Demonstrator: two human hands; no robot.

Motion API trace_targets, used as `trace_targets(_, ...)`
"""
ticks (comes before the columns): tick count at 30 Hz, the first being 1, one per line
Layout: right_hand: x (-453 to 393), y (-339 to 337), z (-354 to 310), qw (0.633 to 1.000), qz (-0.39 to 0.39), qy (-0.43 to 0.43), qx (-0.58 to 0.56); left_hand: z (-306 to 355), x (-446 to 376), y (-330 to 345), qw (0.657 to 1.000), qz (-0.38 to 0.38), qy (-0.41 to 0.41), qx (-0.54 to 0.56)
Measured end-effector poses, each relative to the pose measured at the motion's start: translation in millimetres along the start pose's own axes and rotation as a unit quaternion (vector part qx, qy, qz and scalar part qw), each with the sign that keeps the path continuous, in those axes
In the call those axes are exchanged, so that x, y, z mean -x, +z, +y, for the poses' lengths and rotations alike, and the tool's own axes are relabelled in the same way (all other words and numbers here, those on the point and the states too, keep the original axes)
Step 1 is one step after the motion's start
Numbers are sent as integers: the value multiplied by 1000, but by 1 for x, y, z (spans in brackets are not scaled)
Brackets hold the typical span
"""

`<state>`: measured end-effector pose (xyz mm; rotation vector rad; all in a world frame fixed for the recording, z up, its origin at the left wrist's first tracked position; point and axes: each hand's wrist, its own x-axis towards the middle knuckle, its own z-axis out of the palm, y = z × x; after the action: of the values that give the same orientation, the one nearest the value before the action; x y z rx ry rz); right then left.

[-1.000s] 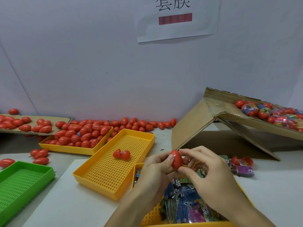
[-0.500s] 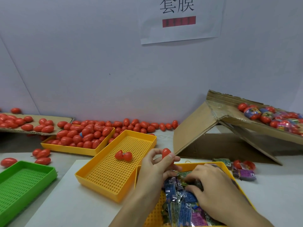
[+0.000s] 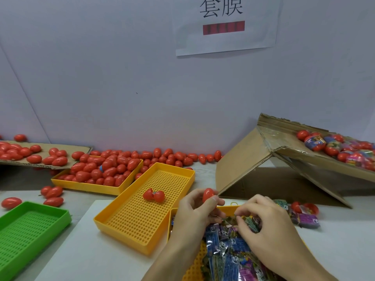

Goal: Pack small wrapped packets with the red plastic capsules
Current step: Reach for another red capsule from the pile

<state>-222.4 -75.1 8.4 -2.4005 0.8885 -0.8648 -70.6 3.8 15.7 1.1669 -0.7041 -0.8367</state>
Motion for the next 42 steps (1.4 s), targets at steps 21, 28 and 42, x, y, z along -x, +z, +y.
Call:
trace_targets(21,-2,-10,-2,992,14,15,-125,-3,7,1,992,-30,22,-118)
trace_targets(28,-4,-15,-2,974,15,13,-227,1,11,5,988,-34,9,-148)
trace_targets(42,-4,-10,-2,963,3,31,-268,-2,10,1,990,-34,14,-137)
